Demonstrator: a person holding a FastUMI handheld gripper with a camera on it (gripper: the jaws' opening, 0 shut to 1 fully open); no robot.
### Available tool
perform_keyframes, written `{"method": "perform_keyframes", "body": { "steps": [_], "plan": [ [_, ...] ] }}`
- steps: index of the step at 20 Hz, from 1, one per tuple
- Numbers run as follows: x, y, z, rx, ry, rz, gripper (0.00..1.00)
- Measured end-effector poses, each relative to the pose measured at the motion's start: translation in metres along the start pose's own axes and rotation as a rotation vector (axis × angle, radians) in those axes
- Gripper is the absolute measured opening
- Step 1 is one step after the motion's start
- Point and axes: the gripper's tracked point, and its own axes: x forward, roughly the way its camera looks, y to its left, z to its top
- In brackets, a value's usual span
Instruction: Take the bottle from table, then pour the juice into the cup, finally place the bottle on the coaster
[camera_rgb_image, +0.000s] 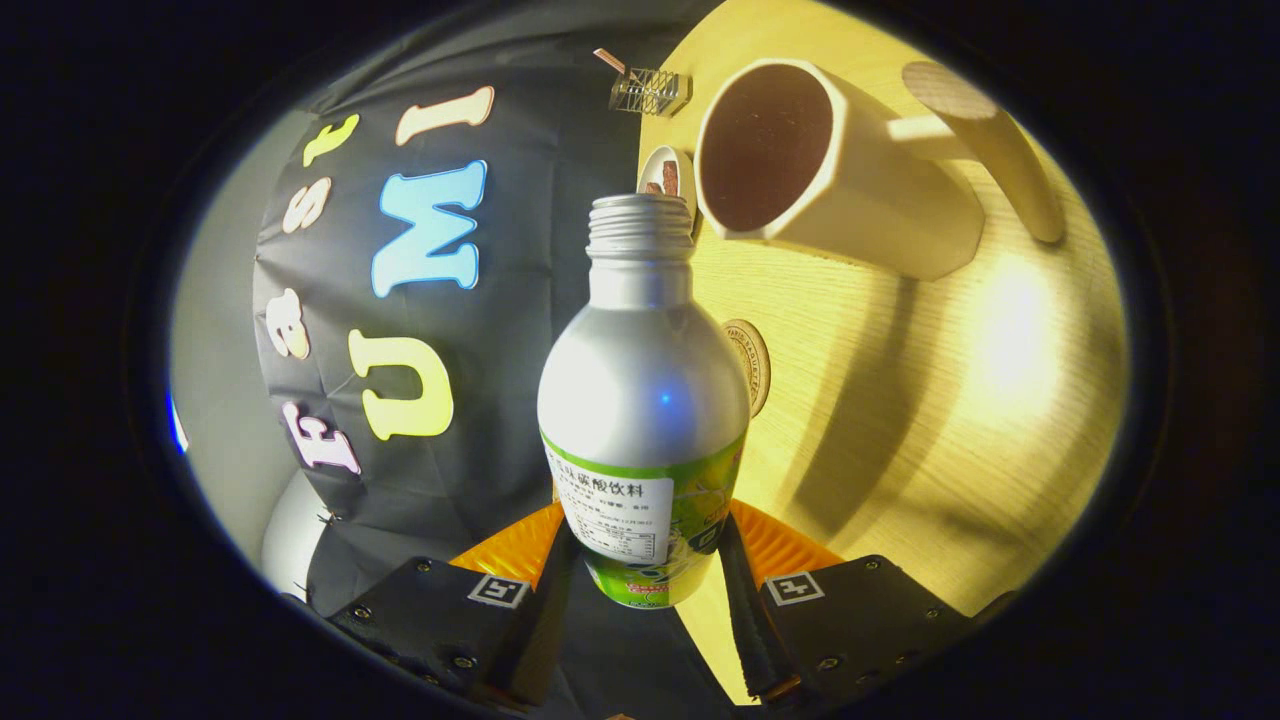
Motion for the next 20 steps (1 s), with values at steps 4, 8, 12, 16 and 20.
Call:
{"method": "perform_keyframes", "body": {
  "steps": [4, 8, 12, 16, 20],
  "plan": [
    [-0.0037, 0.002, 0.0062, 0.061, -0.019, 0.017, 0.71],
    [-0.0038, 0.0065, 0.0092, 0.103, -0.027, 0.028, 0.71],
    [-0.0035, 0.0074, 0.0095, 0.143, -0.023, 0.025, 0.71],
    [-0.0011, 0.0081, 0.0066, 0.18, -0.011, 0.012, 0.71],
    [0.0004, 0.0091, 0.0009, 0.209, 0.009, 0.014, 0.71]
  ]
}}
